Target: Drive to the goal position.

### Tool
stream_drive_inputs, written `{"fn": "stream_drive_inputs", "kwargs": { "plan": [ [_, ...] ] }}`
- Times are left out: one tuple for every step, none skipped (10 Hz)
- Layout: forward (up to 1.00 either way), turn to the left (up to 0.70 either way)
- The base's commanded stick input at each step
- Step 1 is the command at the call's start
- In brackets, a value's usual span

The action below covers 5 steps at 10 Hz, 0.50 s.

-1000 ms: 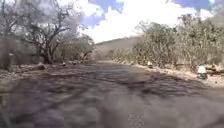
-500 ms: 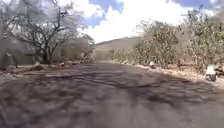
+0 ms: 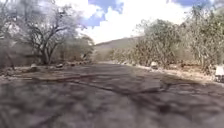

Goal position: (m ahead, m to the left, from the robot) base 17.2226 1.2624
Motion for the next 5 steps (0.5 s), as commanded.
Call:
{"fn": "stream_drive_inputs", "kwargs": {
  "plan": [
    [0.7,0.0],
    [0.7,0.0],
    [0.7,0.0],
    [0.7,0.0],
    [0.7,0.0]
  ]
}}
